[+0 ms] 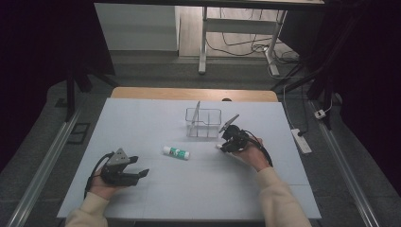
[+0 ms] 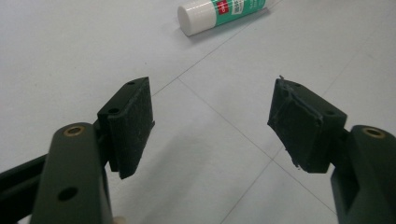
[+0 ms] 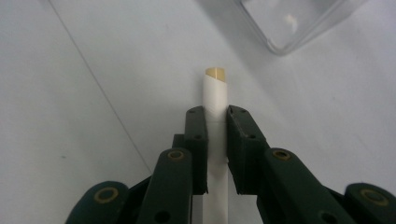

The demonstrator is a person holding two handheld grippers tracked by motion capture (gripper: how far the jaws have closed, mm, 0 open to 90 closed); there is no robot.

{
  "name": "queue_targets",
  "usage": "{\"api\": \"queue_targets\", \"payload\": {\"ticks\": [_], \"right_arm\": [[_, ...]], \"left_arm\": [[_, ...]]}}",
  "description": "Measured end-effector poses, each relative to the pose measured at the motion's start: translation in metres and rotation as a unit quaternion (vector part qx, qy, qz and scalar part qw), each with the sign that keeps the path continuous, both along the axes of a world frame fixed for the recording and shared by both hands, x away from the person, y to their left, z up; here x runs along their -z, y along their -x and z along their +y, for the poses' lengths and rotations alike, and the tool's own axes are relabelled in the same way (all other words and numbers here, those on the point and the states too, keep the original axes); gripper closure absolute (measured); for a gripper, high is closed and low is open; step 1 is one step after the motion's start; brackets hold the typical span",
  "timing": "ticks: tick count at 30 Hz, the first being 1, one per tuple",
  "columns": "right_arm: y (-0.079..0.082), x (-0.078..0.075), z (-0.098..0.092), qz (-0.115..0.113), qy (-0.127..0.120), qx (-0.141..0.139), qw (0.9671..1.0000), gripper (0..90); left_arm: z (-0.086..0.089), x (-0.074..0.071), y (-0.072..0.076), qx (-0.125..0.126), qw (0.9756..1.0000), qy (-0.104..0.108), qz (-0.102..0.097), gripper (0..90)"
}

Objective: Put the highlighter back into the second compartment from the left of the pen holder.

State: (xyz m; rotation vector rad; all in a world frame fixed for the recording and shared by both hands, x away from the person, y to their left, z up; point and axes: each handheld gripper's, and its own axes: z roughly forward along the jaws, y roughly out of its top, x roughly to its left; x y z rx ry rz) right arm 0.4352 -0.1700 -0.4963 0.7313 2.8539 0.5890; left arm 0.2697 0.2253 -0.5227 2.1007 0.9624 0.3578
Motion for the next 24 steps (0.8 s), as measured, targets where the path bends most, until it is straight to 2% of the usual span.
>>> {"api": "queue_targets", "payload": {"ticks": [7, 10, 14, 19, 24], "right_arm": [[0.004, -0.014, -0.004, -0.022, -0.042, 0.003, 0.9989, 77.9], [0.004, -0.020, -0.009, -0.026, -0.066, 0.011, 0.9974, 77.8], [0.006, -0.027, -0.014, -0.039, -0.086, 0.015, 0.9954, 77.9], [0.009, -0.039, -0.020, -0.056, -0.112, 0.018, 0.9920, 77.8], [0.013, -0.049, -0.025, -0.072, -0.147, 0.024, 0.9862, 77.8]], "left_arm": [[0.001, -0.001, 0.001, -0.004, 1.0000, 0.000, -0.003, 30.9], [0.001, -0.001, 0.001, -0.004, 1.0000, 0.000, -0.003, 30.9], [0.000, 0.000, 0.001, -0.003, 1.0000, -0.001, -0.002, 30.8], [0.000, 0.000, 0.001, -0.003, 1.0000, -0.001, -0.002, 30.9], [0.000, 0.000, 0.001, -0.002, 1.0000, -0.003, -0.002, 30.9]]}}
